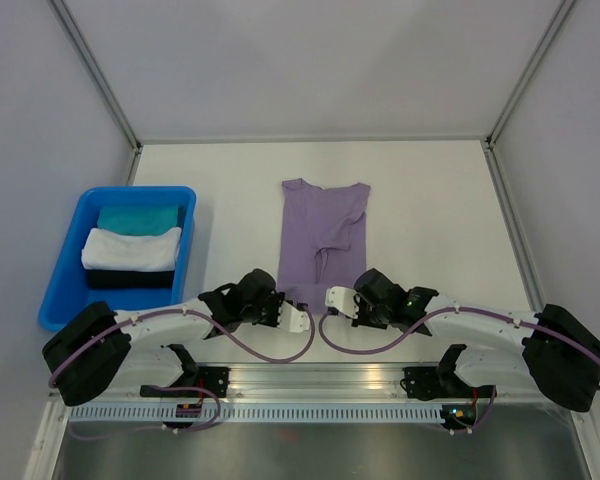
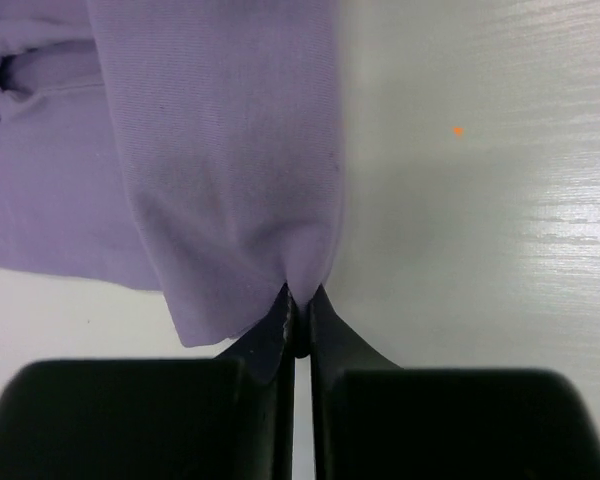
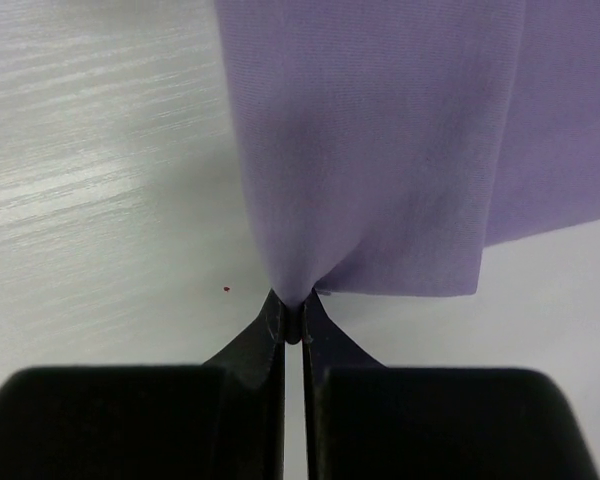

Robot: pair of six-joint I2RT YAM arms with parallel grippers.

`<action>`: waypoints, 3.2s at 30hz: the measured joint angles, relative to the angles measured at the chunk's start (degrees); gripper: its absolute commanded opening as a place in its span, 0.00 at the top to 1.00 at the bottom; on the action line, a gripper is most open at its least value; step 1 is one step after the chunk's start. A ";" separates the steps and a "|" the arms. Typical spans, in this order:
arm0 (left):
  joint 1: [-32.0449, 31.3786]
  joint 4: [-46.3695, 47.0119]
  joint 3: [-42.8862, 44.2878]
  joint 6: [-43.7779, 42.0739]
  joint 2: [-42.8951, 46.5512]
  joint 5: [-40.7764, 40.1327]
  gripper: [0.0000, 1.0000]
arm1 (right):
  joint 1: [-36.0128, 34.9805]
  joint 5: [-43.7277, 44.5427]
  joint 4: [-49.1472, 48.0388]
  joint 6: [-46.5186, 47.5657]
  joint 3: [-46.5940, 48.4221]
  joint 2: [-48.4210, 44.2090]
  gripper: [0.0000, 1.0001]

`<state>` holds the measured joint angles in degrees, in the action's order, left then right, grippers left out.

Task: Roll the t-shirts
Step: Roll the tshirt

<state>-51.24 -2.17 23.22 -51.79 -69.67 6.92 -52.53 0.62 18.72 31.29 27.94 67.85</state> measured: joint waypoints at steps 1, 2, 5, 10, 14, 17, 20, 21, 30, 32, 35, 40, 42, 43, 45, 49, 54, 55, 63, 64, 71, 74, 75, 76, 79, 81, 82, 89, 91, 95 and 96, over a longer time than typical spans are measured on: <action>0.02 -0.68 0.39 -0.04 0.00 -0.02 0.98 | 0.22 -0.48 0.46 -0.02 0.20 0.00 1.00; 0.09 -2.10 1.07 -0.02 -0.02 0.20 0.98 | 0.72 -1.38 1.22 0.00 0.59 -0.04 1.00; 1.18 -8.28 3.91 0.22 0.07 3.04 0.98 | 3.72 -6.62 4.81 0.33 2.32 -0.98 1.00; 6.36 -23.67 11.80 0.50 0.37 14.03 0.98 | 9.27 -17.59 13.90 4.55 8.00 -2.03 1.00; 10.93 -36.20 18.29 -0.44 -2.60 23.71 0.98 | 11.04 -23.85 21.11 8.72 12.81 0.52 1.00; 14.78 -43.43 22.32 -1.53 -8.74 29.79 0.98 | 11.96 -27.10 24.24 10.49 15.02 3.13 1.00; 18.40 -48.46 26.23 -2.23 -14.64 33.92 0.98 | 13.68 -29.38 24.39 10.21 15.82 4.70 1.00; 19.45 -49.62 27.52 -2.43 -16.15 34.93 0.98 | 14.40 -29.86 23.89 9.66 15.87 5.16 0.99; 24.72 -54.95 35.98 -3.13 -24.20 38.34 0.98 | 23.08 -32.39 15.15 0.76 16.00 11.28 0.92; 26.14 -55.01 38.10 -2.89 -27.63 38.53 0.96 | 24.17 -32.15 13.66 -1.25 16.11 12.59 0.89; 27.15 -55.01 40.06 -2.40 -31.45 38.75 0.91 | 25.42 -31.54 11.56 -3.74 16.70 14.78 0.83; 27.76 -56.15 44.61 0.57 -37.29 38.45 0.81 | 27.91 -29.55 9.33 -8.02 17.42 16.22 0.67; 27.78 -56.11 46.42 1.79 -38.95 38.16 0.80 | 29.35 -28.65 8.90 -9.33 17.51 16.22 0.62; 27.85 -56.04 47.08 2.36 -39.54 38.10 0.79 | 30.03 -28.28 8.81 -9.88 17.51 16.09 0.62; 27.96 -56.00 47.58 3.15 -39.87 37.99 0.75 | 31.15 -27.69 8.85 -11.04 17.53 15.26 0.60; 28.02 -56.00 47.76 4.02 -39.87 37.70 0.60 | 32.70 -27.52 9.53 -12.81 18.23 11.52 0.58; 28.13 -54.90 47.76 5.73 -39.58 35.60 0.55 | 32.89 -28.26 9.57 -15.39 20.76 8.94 0.59; 28.30 -54.45 47.74 6.25 -39.28 35.04 0.55 | 32.87 -28.61 9.46 -15.85 20.94 8.74 0.59; 30.99 -48.35 47.71 11.47 -30.32 31.63 0.51 | 30.64 -29.66 7.32 -14.62 19.69 3.69 0.59; 31.21 -47.56 47.69 12.37 -28.87 31.26 0.53 | 29.31 -28.87 6.95 -13.68 19.21 2.54 0.59; 25.35 -34.91 33.97 15.39 -10.01 21.00 0.56 | 12.79 -19.58 5.18 -5.44 10.49 -5.42 0.58; 18.12 -30.36 23.39 14.80 -0.79 17.03 0.46 | 5.99 -14.21 5.25 -2.54 4.98 -7.34 0.57; 15.69 -29.11 19.96 14.47 1.99 15.72 0.41 | 4.46 -12.26 5.31 -1.86 3.52 -7.52 0.57; 13.60 -26.45 16.02 13.88 5.05 14.88 0.40 | 3.56 -11.02 5.29 -1.29 2.58 -7.54 0.56; 8.96 -20.87 5.53 12.17 13.64 11.78 0.38 | 1.88 -7.72 4.79 0.26 0.57 -7.32 0.56; 5.88 -18.14 1.31 10.88 16.87 10.12 0.38 | 1.31 -6.29 3.91 0.85 0.42 -6.49 0.56; 4.35 -16.79 -0.31 10.12 17.79 9.44 0.38 | 1.20 -5.75 3.19 1.09 0.42 -5.90 0.56; -1.40 -7.85 -4.33 7.04 16.74 3.78 0.38 | 0.94 -2.82 0.35 1.99 -0.07 -3.50 0.56; -1.66 -5.62 -4.50 6.36 14.78 2.05 0.39 | 0.94 -2.36 -0.37 1.97 -0.17 -3.10 0.58; -1.77 -2.34 -5.07 5.07 11.02 -0.31 0.48 | 0.94 -1.99 -1.99 1.44 -0.17 -1.05 0.76; -1.77 -1.81 -5.14 4.85 10.23 -0.70 0.51 | 0.94 -1.90 -2.25 1.16 -0.17 -0.39 0.81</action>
<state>-53.01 -3.99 18.09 -46.94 -59.44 6.22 -51.59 -1.28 16.47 32.45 27.77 67.46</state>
